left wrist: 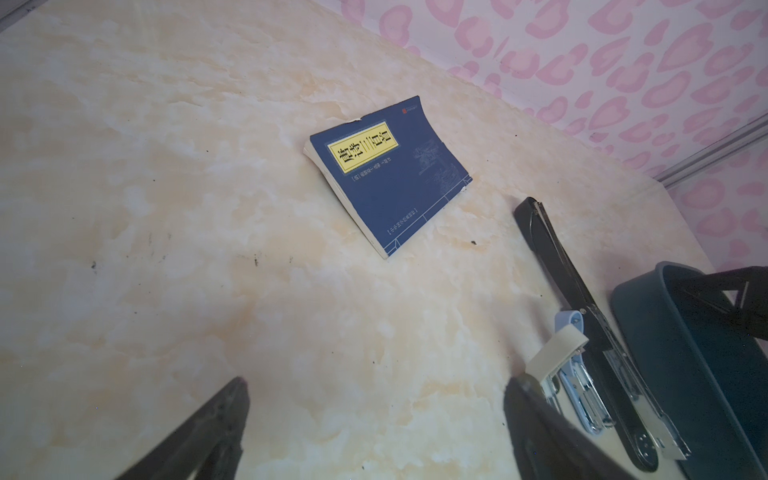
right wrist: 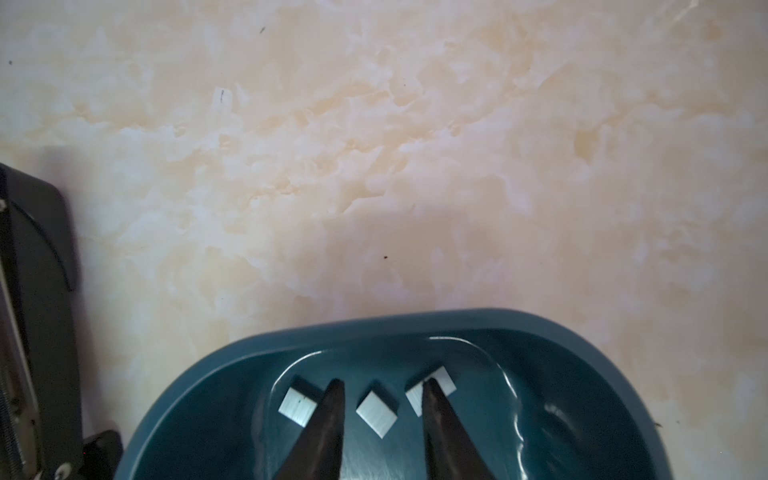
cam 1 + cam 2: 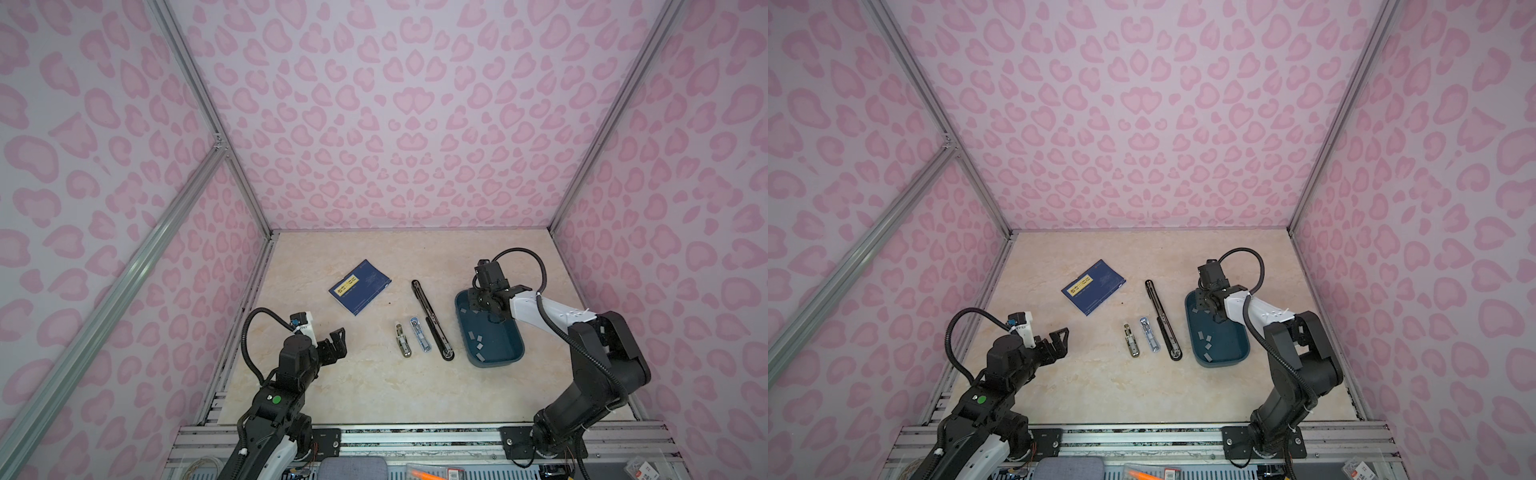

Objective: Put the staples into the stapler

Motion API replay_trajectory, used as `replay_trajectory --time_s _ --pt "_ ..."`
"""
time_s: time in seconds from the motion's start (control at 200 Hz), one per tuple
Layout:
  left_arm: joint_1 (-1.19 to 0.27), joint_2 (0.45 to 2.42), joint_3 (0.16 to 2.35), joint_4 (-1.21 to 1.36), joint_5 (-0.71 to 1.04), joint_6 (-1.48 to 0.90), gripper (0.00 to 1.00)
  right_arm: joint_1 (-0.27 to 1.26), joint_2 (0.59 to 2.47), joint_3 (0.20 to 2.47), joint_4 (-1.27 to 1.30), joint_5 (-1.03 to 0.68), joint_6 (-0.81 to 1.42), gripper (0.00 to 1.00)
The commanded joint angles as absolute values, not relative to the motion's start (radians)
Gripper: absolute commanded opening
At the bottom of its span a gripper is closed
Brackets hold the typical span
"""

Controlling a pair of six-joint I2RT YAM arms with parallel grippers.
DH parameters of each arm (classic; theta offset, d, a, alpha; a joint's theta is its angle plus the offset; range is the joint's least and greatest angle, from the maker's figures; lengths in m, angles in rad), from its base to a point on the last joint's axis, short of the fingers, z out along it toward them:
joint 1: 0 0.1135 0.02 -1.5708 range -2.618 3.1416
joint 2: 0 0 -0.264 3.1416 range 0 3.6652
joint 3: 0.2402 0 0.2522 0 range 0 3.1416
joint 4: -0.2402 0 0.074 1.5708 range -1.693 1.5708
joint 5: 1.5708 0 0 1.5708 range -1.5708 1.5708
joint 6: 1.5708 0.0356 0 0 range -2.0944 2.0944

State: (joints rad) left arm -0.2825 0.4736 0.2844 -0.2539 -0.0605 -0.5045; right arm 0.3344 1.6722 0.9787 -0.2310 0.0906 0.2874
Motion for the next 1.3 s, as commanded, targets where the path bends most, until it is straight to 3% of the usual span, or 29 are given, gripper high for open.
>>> replay_trajectory --time_s 0.0,1.295 --pt "-0.283 0.489 0.303 -0.212 -0.069 -0.499 0.97 0.334 1.704 0.989 -0.248 0.054 0.268 0.33" --pt "-0.282 0.515 0.311 -0.207 -0.055 -0.494 0.97 0.333 1.777 1.003 -0.309 -0.001 0.297 0.30"
